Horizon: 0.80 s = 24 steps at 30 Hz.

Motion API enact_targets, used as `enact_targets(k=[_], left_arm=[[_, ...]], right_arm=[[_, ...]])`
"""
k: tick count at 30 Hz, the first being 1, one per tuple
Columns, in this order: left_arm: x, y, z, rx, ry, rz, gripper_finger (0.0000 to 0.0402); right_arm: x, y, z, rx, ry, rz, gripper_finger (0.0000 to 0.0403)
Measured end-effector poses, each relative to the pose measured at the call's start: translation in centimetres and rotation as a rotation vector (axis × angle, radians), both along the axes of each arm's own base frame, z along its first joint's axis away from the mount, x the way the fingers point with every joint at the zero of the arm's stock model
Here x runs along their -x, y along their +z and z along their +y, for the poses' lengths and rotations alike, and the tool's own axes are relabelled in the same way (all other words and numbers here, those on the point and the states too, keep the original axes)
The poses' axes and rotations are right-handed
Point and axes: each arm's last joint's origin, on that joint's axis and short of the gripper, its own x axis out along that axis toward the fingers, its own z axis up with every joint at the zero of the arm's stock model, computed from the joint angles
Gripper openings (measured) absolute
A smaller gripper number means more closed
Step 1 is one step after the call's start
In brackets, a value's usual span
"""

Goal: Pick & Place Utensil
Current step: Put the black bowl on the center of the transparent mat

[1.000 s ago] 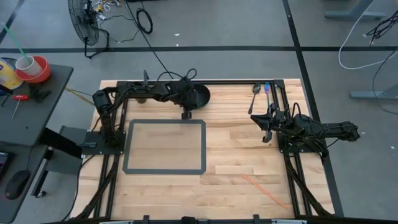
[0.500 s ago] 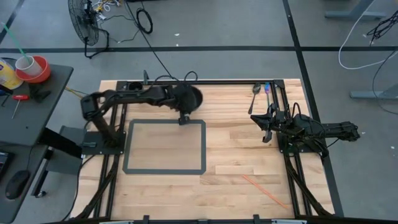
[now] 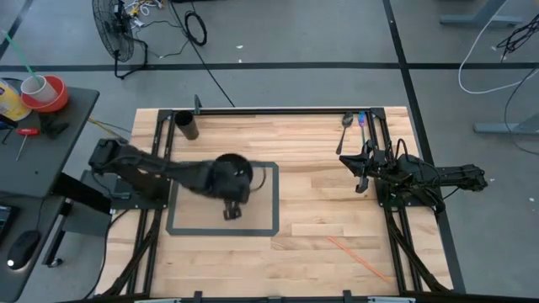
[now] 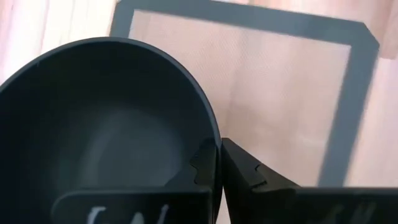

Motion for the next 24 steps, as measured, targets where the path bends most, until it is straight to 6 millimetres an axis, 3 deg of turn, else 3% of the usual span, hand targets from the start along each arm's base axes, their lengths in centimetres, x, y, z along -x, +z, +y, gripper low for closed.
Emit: enact_targets(k=[5, 9, 15, 24], left_arm=[[2.6, -1.0, -3.4, -0.003, 0.089, -0.071, 0.001], [3.9, -3.2, -4.9, 0.032, 0.131, -0.167, 0.0016], [4.7, -6.0, -5.2, 0.077, 0.168, -0.234, 0.001], [4.8, -6.1, -5.4, 0.088, 0.166, -0.236, 0.0019]], right_arm=[[0.0, 0.0, 0.0, 0.0, 0.0, 0.0, 0.0027], [0.0, 0.0, 0.0, 0.0, 0.0, -0.001, 0.0027], [0.0, 0.0, 0.0, 0.0, 0.0, -0.001, 0.0027], [0.0, 0.0, 0.0, 0.0, 0.0, 0.0, 0.0027]])
